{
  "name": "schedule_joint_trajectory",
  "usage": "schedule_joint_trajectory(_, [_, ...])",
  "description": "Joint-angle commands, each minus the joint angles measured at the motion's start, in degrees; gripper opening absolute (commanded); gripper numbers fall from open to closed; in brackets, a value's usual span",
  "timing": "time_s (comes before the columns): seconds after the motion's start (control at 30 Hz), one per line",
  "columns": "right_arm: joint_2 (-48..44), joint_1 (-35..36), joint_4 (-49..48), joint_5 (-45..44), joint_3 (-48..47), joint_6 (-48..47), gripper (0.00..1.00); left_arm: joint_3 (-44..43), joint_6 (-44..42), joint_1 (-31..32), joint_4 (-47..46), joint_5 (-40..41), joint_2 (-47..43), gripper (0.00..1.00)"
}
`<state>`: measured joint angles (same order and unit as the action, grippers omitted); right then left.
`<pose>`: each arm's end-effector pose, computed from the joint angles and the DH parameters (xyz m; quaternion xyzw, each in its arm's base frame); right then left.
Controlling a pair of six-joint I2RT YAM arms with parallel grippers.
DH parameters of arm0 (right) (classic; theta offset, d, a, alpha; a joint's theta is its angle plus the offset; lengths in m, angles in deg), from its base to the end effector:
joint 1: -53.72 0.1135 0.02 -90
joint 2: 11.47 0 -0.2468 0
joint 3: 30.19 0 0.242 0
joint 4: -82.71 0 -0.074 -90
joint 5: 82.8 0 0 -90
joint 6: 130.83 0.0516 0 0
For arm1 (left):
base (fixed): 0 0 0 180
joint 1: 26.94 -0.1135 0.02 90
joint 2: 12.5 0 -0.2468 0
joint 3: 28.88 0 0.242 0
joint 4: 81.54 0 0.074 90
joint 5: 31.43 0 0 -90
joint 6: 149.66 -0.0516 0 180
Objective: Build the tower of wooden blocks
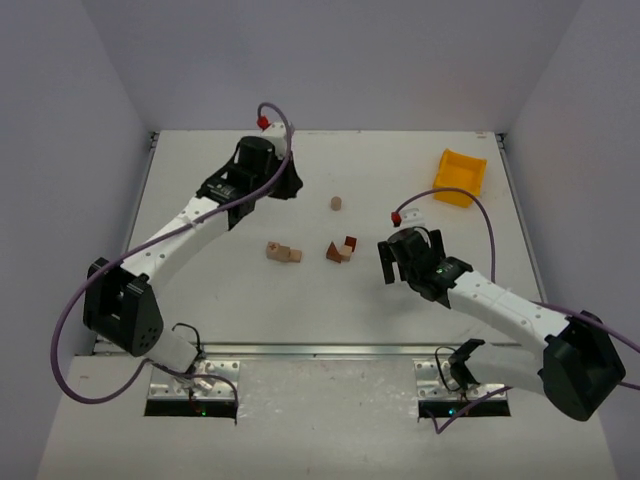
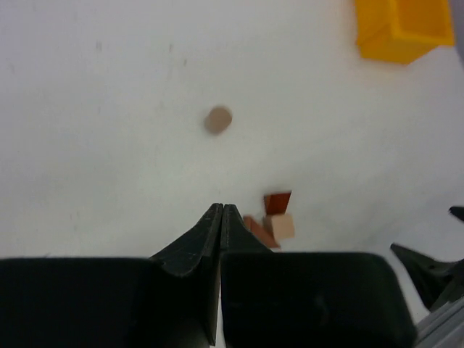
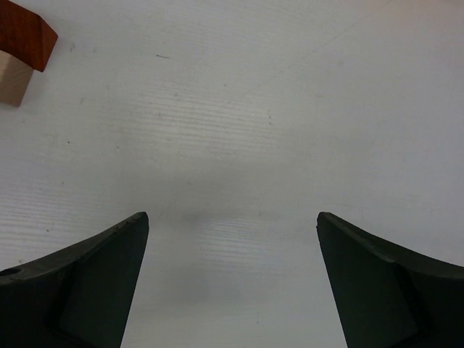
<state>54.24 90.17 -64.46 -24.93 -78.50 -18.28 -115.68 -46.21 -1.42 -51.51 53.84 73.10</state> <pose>0.1970 0.1114 0.1756 -0.0159 0.9084 -0.0655 0.4126 0.3166 -0.1559 0.3042 0.1113 0.8532 -0.2031 0.4674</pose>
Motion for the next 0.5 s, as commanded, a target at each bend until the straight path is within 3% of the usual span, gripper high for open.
schedule_joint_trajectory(0.0, [-1.2,-0.32,-2.47,2.58,-0.58,0.56,0.99,10.28,12.85,3.13,1.93,11.23,-9.57,0.0])
schedule_joint_trajectory(0.07, [-0.93,-0.26,-3.25,3.56,-0.36,0.57,0.99,16.01,16.96,3.25,4.6,13.63,-13.24,0.0])
schedule_joint_trajectory(0.23, [-0.53,-0.32,-2.98,3.65,-0.1,0.91,0.99,26.92,18.15,3.31,5.18,12.87,-22.92,0.0])
schedule_joint_trajectory(0.47, [-3.21,-0.24,-2.6,2.39,1.41,1.71,0.99,34.43,16.25,3.31,1.29,8.18,-23.06,0.0])
